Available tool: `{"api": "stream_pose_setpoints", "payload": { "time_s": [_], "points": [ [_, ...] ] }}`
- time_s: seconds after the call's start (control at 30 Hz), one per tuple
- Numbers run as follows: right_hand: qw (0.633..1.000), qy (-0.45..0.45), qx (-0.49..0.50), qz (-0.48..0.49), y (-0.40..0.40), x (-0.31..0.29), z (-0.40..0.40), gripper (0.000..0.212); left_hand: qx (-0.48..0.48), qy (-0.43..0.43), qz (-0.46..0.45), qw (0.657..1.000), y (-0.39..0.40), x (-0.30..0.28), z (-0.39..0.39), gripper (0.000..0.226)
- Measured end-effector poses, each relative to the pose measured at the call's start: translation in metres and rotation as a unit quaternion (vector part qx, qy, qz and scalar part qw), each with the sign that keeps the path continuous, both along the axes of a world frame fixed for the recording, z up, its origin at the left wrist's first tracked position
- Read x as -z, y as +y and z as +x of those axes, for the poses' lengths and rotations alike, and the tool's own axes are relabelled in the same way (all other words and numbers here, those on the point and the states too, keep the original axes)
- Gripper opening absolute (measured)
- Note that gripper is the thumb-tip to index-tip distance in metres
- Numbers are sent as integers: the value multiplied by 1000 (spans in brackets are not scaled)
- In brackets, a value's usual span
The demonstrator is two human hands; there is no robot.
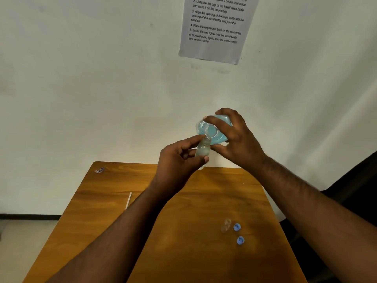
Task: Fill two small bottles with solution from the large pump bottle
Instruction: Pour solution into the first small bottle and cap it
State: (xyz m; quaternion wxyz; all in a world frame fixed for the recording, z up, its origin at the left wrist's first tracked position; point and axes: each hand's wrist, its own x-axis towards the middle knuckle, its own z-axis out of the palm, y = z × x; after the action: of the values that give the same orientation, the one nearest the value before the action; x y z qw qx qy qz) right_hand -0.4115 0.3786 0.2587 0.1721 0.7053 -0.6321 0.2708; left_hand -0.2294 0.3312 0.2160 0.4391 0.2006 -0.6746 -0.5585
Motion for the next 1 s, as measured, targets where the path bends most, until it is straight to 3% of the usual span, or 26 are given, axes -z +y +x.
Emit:
{"api": "stream_pose_setpoints", "payload": {
  "time_s": [0.27, 0.57, 0.77, 1.0],
  "points": [
    [983, -174, -31, 51, 1, 78, 22, 69, 21, 18, 63, 998, 4, 43, 22, 47],
    [917, -358, 31, 170, 6, 193, 53, 88, -2, 9, 148, 989, 7, 85, 46, 45],
    [877, -407, 79, 242, 11, 247, 62, 82, 16, -34, 160, 986, 13, 101, 50, 40],
    [849, -446, 92, 267, 10, 268, 53, 83, 28, -67, 151, 986, 16, 112, 42, 39]
  ]
}}
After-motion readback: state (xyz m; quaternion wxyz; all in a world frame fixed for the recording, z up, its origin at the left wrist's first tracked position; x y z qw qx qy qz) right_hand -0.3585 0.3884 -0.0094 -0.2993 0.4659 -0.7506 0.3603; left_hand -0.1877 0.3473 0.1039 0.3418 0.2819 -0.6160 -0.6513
